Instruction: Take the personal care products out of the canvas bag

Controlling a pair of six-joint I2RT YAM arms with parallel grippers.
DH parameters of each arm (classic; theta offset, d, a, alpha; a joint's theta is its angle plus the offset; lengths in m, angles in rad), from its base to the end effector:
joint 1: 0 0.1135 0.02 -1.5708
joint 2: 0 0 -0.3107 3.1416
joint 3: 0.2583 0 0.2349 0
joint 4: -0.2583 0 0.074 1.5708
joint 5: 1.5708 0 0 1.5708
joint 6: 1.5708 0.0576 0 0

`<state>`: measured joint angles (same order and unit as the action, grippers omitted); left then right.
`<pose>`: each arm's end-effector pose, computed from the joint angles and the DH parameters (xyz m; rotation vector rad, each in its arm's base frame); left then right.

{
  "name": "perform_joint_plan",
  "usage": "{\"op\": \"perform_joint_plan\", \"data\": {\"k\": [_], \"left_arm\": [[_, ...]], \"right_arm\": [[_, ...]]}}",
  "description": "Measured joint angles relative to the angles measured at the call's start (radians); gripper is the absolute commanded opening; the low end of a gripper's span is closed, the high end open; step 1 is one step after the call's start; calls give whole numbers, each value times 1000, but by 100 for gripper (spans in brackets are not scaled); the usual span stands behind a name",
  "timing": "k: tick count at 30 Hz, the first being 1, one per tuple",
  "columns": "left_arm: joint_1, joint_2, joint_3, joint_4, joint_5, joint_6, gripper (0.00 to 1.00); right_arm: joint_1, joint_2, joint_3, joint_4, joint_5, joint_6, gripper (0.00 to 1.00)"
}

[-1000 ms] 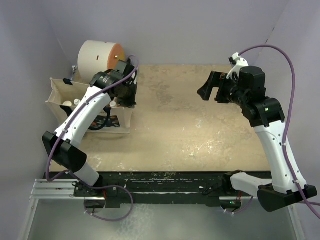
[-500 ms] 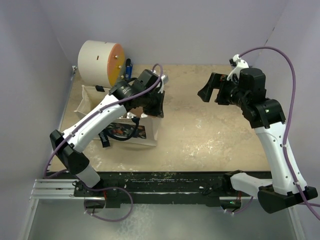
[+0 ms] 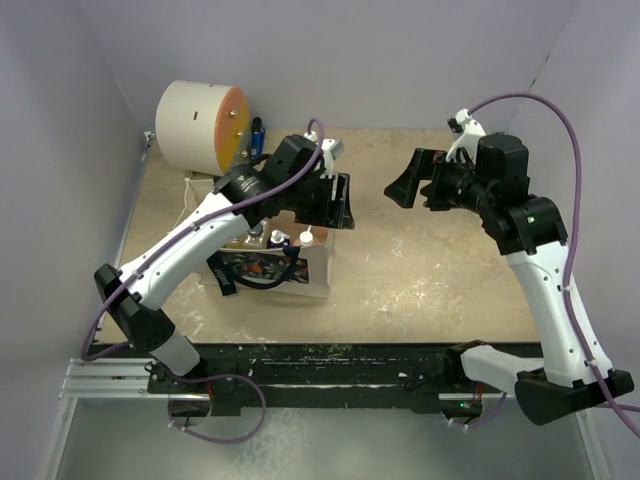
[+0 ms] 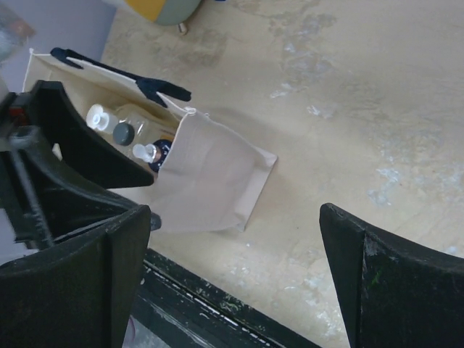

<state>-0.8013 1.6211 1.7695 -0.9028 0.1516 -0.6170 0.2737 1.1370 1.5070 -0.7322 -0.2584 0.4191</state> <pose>0.2350 -0.2551 0.4271 0.3100 2.4672 -0.8432 0.1893 0.0684 0.4875 -0.0333 1.9864 0.7057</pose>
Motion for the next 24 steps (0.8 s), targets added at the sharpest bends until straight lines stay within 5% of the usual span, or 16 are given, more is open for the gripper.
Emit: {"op": "perform_joint_plan", "data": {"k": [7,14,24], "left_arm": [[0,-198,-3,-81,-83,3,100],[0,-419,-40,-249,-244,-136,99],[9,-479,-245,-437,-426,-530,100]], "right_arm": [[17,68,-1,43,-126,-11,100],[198,211,0,57,-129,-8,100],[352,340,0,55,-64,14,100]]}}
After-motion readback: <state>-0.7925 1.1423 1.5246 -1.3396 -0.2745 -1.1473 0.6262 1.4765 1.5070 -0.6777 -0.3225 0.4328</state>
